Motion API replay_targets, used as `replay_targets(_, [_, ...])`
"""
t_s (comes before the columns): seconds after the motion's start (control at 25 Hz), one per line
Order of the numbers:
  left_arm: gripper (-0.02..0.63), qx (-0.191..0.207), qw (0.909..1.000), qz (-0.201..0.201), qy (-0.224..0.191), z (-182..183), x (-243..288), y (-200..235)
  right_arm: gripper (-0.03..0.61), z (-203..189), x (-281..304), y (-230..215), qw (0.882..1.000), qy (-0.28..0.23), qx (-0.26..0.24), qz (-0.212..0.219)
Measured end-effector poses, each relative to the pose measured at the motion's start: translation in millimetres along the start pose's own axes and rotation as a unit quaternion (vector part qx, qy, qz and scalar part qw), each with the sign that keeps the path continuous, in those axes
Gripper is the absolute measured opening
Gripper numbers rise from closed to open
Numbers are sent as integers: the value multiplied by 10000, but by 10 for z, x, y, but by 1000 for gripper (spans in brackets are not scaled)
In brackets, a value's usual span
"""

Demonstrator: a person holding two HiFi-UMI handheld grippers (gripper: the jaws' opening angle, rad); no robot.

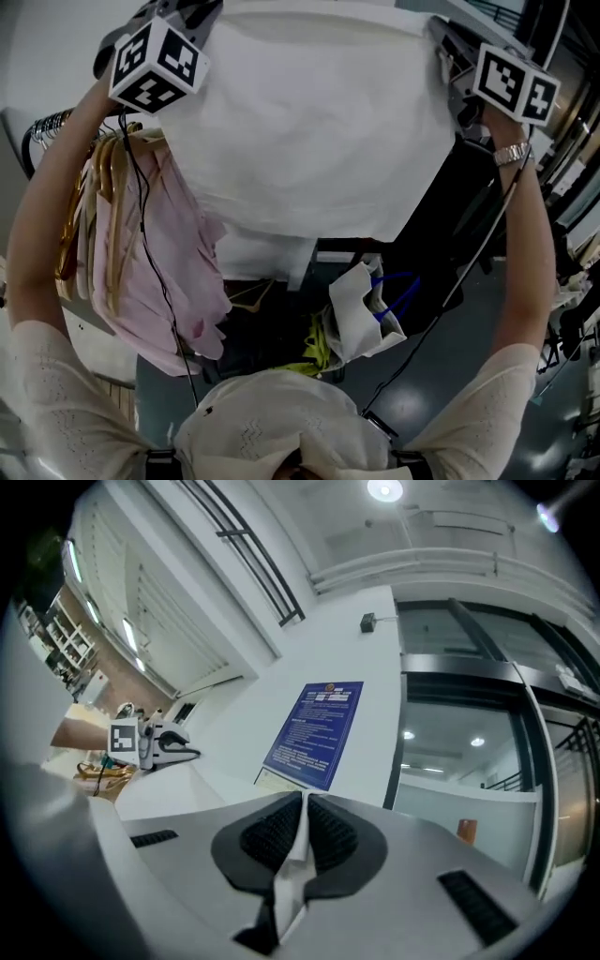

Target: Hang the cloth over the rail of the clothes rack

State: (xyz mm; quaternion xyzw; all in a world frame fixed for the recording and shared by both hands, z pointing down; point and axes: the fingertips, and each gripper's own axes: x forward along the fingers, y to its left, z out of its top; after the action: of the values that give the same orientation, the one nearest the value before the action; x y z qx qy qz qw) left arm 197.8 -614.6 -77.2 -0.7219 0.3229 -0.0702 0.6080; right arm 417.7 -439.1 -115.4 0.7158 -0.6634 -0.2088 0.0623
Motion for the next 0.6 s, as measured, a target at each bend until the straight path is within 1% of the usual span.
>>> replay_targets(0.16, [26, 324, 9994, -107, -32, -55, -9, -204, 23, -329, 8, 77, 9979, 366, -215, 480])
replay_targets(0.28, [26, 311, 9992, -227, -52, -99, 29, -240, 23, -426, 64, 84, 9960, 518, -302, 661])
replay_targets(0.36, [26, 327, 9984, -453, 115, -165, 84, -286, 23, -446, 103, 105, 9940, 632, -328, 834])
replay_targets(0.48, [26, 368, 9958, -755, 360, -173, 90, -362, 49, -479, 31, 132, 9914, 807, -436, 933])
replay_targets(0.6, [26, 332, 9955, -809, 372, -89, 32, -388, 75, -518, -103, 122, 9892, 963, -505, 986])
